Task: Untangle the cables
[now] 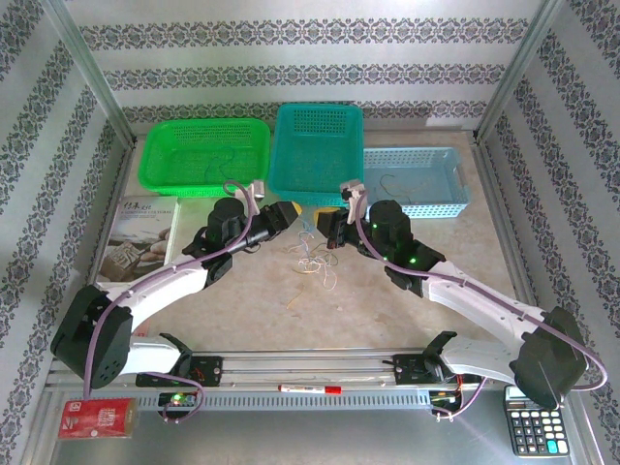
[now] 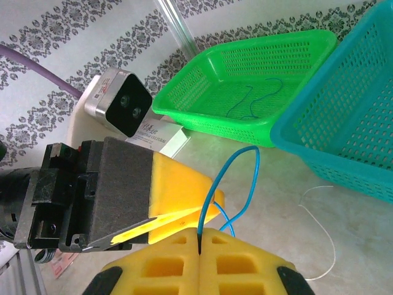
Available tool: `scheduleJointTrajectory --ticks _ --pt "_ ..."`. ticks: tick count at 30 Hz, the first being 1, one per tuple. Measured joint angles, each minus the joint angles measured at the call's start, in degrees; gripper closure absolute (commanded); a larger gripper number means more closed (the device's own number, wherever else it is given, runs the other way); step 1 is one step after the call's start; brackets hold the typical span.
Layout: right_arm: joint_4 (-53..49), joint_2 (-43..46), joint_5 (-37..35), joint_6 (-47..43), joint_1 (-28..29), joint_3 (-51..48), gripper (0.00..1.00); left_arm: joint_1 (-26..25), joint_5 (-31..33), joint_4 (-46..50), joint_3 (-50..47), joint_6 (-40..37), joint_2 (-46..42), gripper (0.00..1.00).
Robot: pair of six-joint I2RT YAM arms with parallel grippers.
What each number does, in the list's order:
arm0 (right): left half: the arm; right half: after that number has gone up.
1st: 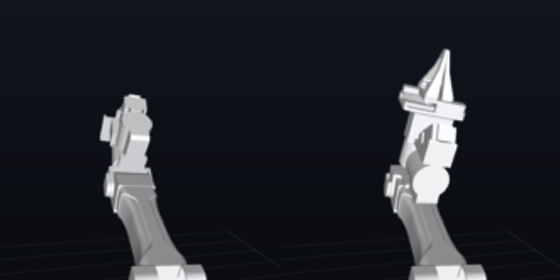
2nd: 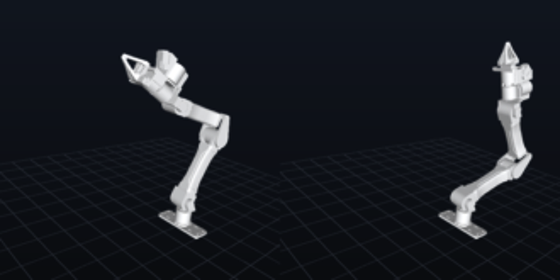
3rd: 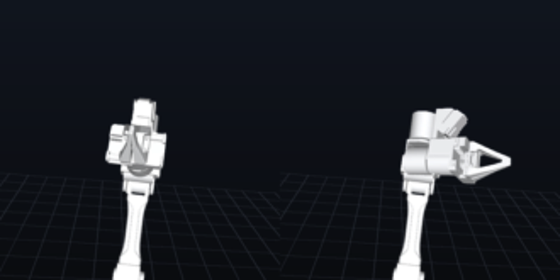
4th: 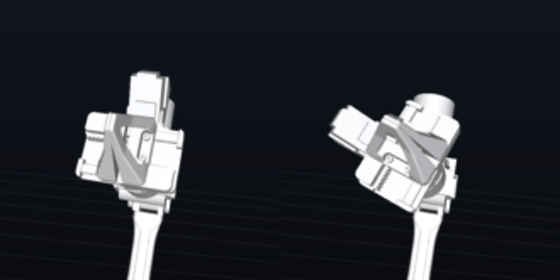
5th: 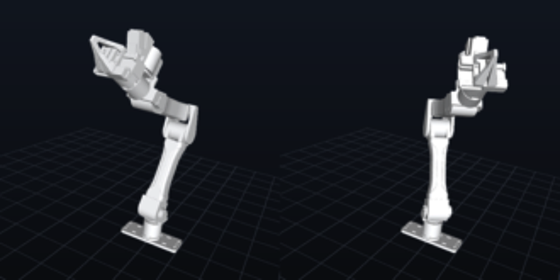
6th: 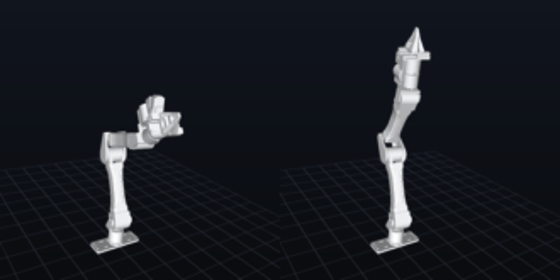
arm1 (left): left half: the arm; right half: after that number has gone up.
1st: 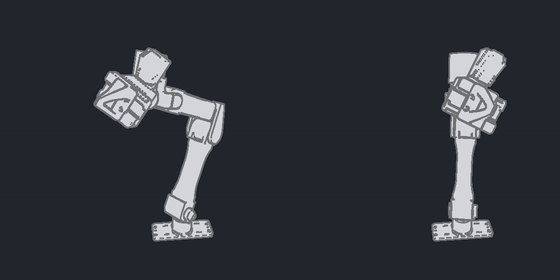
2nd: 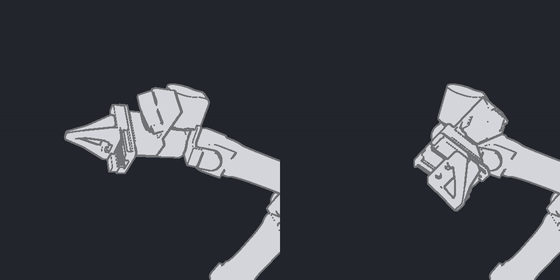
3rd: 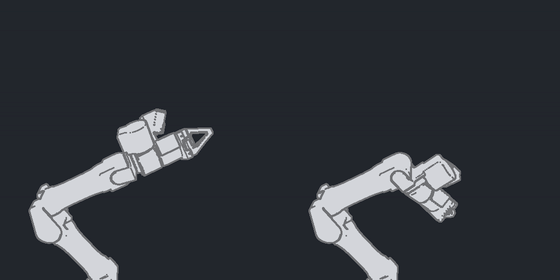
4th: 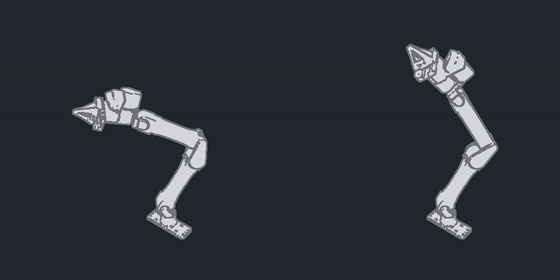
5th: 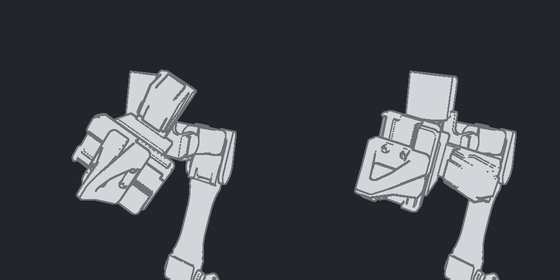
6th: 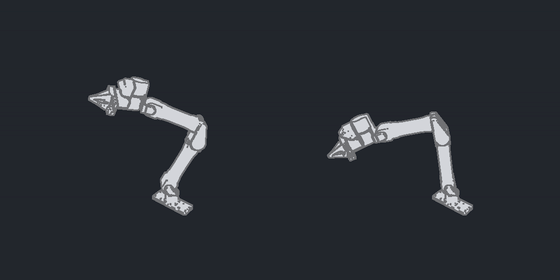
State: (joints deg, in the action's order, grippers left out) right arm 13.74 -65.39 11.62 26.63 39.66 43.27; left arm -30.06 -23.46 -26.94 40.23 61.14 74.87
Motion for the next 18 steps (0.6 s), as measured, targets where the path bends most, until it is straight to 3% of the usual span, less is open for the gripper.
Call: scheduleJointTrajectory --ticks 7,9,18 --pt "0.17 0.24 0.00 0.15 0.00 -0.42 1.00 0.00 0.20 -0.83 0.79 -0.04 0.44 0.88" --pt "0.20 0.46 0.00 0.15 0.00 -0.70 1.00 0.00 0.17 -0.68 1.36 -0.20 0.44 1.00" --pt "0.72 0.90 -0.90 0.17 -0.02 -3.08 0.98 0.00 -0.13 3.91 10.45 -2.71 -1.27 1.00"
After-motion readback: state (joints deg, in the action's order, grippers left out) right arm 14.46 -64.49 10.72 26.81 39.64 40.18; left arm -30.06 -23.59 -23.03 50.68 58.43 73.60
